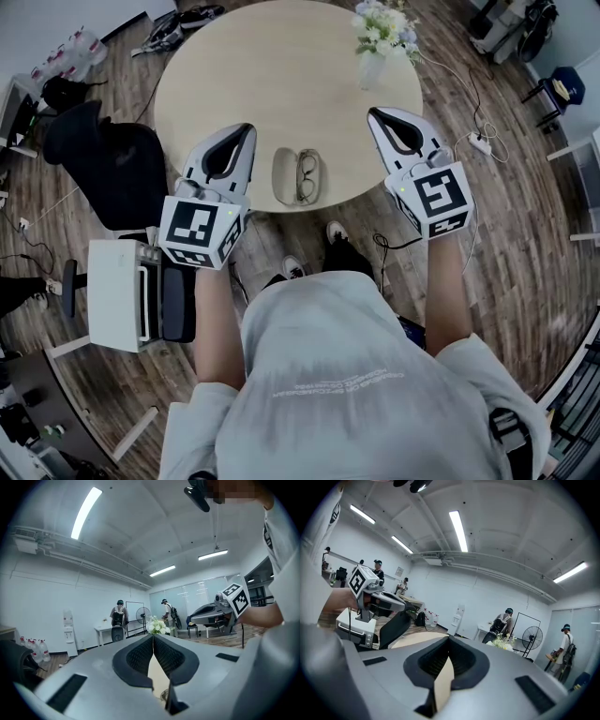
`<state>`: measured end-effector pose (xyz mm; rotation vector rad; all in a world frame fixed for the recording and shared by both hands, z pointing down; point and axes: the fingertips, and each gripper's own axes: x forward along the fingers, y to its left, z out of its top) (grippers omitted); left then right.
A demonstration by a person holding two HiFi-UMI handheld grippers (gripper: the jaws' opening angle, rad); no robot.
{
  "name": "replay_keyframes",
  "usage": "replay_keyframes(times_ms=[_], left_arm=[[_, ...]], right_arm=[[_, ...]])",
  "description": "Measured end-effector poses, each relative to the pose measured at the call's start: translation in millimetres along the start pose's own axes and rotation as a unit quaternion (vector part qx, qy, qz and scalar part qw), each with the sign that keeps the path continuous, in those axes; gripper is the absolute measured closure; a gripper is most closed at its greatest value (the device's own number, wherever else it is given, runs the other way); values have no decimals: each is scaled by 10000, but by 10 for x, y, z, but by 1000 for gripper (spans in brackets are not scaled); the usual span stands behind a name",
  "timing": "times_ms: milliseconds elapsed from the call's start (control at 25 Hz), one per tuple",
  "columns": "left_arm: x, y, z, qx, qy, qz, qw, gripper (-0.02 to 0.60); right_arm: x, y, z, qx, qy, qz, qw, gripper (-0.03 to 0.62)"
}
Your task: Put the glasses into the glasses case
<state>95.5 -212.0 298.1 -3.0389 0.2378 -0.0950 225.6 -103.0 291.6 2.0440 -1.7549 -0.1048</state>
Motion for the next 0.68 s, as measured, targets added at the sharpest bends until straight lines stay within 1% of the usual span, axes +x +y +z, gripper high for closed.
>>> replay_keyframes(times_ms=[680], left_arm=[[-68, 59, -98, -45, 91, 93, 9999, 568]], right_arm=[[46, 108, 4, -47, -77, 118, 9999, 594]])
